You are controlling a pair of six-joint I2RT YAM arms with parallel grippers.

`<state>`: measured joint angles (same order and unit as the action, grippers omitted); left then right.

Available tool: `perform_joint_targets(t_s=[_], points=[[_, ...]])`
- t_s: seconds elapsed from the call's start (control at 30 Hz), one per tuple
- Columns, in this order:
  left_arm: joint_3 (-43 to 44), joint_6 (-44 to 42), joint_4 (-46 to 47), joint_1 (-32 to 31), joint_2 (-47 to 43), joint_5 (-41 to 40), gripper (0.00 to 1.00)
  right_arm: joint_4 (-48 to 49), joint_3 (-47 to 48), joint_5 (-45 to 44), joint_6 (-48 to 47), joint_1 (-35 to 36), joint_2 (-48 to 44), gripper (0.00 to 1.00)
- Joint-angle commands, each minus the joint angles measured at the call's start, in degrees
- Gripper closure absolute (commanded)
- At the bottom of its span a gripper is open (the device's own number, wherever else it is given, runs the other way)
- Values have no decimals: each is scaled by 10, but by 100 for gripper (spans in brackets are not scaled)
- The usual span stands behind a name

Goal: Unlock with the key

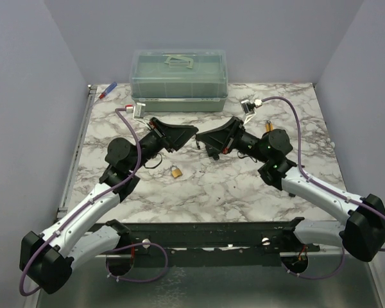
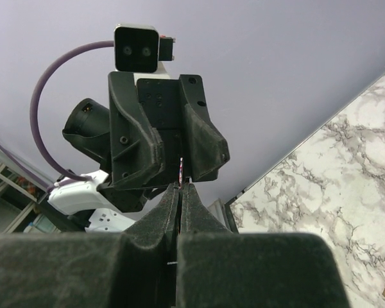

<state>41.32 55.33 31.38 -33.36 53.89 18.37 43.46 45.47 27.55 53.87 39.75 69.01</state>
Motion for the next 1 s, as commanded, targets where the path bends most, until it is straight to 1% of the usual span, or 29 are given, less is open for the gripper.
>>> perform_joint_targets(t_s=[0.0,0.07,0.13,0.2,0.33,0.57,0.7,0.77,0.8,0.83,0.93,0.97], points=[[-2,-25,-27,1,-17,3,52,-33,3,9,-24,1,-17,100],[0,-35,-45,1,-23,6,49,-52,5,11,-33,1,-23,100],[0,-44,-59,1,-29,7,49,-68,6,13,-41,1,-27,100],[1,-50,-67,1,-33,12,55,-79,8,18,-45,0,-30,100],[1,-48,-71,2,-31,23,63,-83,7,26,-46,1,-33,100],[6,-37,-62,1,-16,48,66,-79,11,36,-44,0,-28,100],[4,-30,-56,1,-11,52,80,-75,11,40,-42,0,-24,100],[3,-26,-51,2,-8,55,90,-73,11,40,-42,1,-23,100],[4,-25,-50,1,-7,56,98,-72,12,40,-41,0,-21,100],[4,-24,-50,1,-6,56,100,-72,12,40,-42,0,-22,100],[-4,-18,-36,1,-12,45,100,-71,14,39,-43,1,-21,100],[-5,-17,-33,1,-14,38,100,-74,17,37,-44,0,-21,93]])
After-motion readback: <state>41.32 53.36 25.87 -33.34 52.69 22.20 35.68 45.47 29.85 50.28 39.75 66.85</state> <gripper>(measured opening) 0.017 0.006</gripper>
